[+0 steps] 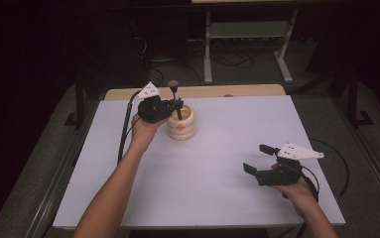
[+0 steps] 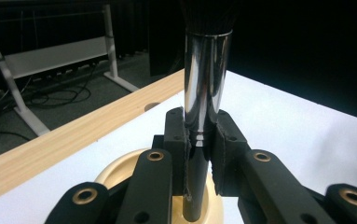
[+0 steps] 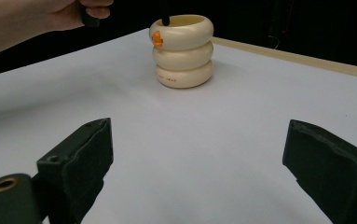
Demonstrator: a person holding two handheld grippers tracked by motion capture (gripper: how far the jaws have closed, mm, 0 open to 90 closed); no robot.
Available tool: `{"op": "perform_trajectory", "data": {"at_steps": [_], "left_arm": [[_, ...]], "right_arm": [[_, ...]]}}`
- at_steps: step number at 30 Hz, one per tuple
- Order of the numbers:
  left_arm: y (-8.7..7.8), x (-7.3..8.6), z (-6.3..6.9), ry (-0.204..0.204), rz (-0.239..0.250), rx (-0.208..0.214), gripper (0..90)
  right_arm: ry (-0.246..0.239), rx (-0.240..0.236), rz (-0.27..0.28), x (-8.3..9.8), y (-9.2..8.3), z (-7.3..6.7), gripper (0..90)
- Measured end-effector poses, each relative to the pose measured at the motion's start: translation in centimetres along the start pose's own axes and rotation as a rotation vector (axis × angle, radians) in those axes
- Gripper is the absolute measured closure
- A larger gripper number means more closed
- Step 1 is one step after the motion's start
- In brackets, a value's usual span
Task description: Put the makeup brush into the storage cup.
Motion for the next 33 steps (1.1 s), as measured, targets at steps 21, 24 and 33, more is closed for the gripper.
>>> {"op": "perform_trajectory", "data": {"at_steps": [21, 24, 33], "left_arm": [[1.4, 1.4, -0.1, -0.010, -0.071, -0.001, 78.0], [1.6, 1.5, -0.1, -0.016, -0.076, -0.003, 77.9], [1.8, 1.9, -0.2, -0.019, -0.097, -0.001, 77.8]], "right_arm": [[0.000, -0.003, 0.000, 0.0, 0.0, 0.0, 7.7], [0.000, -0.003, 0.000, 0.0, 0.0, 0.0, 7.8], [-0.001, -0.006, -0.002, 0.0, 0.1, -0.1, 7.8]]}}
Point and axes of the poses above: each handheld gripper's, and its own axes: y roughly forward along the jaws, x roughly out of its underside, z roughly to its right, the point moved 2 cm from there along y, roughly forward along the jaws, and after that the axes turned 10 degrees about y, right-handed, at the moved point
